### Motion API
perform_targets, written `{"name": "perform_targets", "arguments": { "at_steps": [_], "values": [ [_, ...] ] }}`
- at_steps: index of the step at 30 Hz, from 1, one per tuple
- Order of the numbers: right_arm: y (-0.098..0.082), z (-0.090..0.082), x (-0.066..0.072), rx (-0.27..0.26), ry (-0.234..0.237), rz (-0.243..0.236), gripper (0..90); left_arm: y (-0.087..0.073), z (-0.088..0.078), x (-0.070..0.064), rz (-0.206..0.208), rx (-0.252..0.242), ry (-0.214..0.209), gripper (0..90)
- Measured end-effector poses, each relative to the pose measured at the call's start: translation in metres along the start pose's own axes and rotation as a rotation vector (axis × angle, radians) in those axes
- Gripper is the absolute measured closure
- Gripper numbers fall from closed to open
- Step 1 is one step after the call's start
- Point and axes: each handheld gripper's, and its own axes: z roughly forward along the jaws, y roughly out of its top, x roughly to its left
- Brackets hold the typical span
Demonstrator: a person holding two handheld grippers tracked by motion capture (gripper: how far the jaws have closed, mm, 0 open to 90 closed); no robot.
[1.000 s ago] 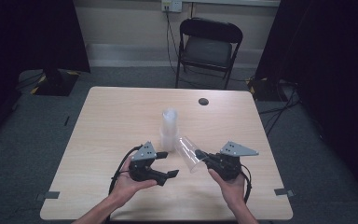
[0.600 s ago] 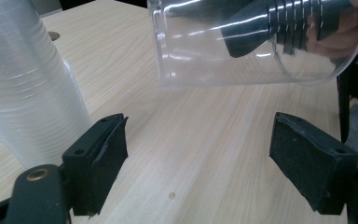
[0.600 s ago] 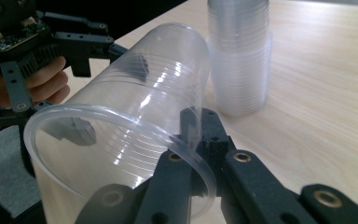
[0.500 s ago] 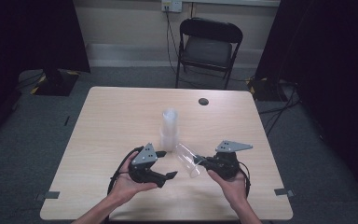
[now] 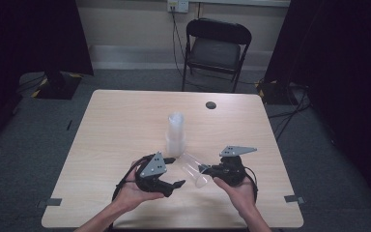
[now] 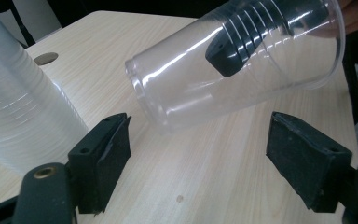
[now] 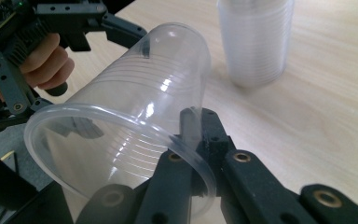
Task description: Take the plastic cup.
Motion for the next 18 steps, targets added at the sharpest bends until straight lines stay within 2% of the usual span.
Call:
{"name": "perform_targets", "arguments": {
  "at_steps": [2, 4, 5, 6, 7, 8, 9, 14, 18],
  "values": [
    [0.000, 0.003, 0.000, 0.034, 0.011, 0.008, 90.0, -0.001, 0.001, -0.001, 0.034, 0.013, 0.015, 21.8],
    [-0.001, 0.005, 0.001, 0.056, 0.018, 0.012, 90.0, -0.001, 0.002, -0.002, 0.055, 0.017, 0.011, 21.2],
    [-0.001, 0.008, 0.001, 0.079, 0.027, 0.016, 90.0, -0.002, 0.003, -0.004, 0.085, 0.027, 0.015, 20.5],
    [-0.001, 0.008, 0.001, 0.079, 0.027, 0.016, 90.0, -0.002, 0.003, -0.004, 0.085, 0.027, 0.015, 20.6],
    [-0.001, 0.009, 0.001, 0.089, 0.032, 0.018, 90.0, -0.002, 0.004, -0.005, 0.101, 0.035, 0.013, 20.6],
    [-0.001, 0.011, 0.002, 0.108, 0.039, 0.021, 90.0, -0.002, 0.005, -0.006, 0.131, 0.040, 0.014, 21.0],
    [-0.002, 0.013, 0.002, 0.129, 0.048, 0.026, 90.0, -0.003, 0.006, -0.008, 0.138, 0.043, 0.014, 20.1],
    [-0.003, 0.018, 0.001, 0.177, 0.079, 0.024, 90.0, -0.003, 0.011, -0.017, 0.230, 0.088, 0.012, 16.5],
    [-0.003, 0.021, 0.002, 0.197, 0.082, 0.025, 90.0, -0.004, 0.015, -0.021, 0.269, 0.096, 0.024, 15.2]
  ]
}}
